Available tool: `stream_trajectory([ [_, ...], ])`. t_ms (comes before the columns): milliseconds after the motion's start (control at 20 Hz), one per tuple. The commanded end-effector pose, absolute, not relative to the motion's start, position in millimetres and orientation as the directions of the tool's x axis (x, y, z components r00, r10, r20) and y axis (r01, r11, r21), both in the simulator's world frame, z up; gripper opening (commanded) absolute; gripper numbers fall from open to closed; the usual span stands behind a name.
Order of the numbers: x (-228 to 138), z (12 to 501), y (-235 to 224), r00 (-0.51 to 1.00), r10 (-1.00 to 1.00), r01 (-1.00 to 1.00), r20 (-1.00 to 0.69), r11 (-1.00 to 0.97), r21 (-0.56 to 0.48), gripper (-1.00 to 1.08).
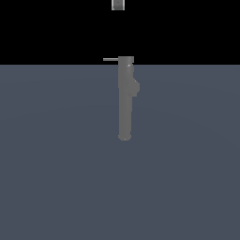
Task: Turn on the faucet by rotating a designated handle.
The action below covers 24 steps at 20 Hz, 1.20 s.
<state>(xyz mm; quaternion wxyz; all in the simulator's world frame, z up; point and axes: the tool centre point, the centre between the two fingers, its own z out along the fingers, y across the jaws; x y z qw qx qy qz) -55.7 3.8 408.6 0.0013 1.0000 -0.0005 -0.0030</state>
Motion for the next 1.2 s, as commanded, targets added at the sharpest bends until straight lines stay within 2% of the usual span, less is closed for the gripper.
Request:
stream_trajectory([
  [0, -35.6, 394.7, 7.5, 1.000, 0.003, 0.003, -0.005, -1.000, 0.003, -1.00],
  [550, 33.7, 330.2, 23.3, 1.000, 0.018, 0.018, -0.001, -1.000, 0.002, -1.00],
  [1150, 57.3, 300.6, 30.3, 1.000, 0.024, 0.024, 0.000, -1.000, 0.000, -1.00],
])
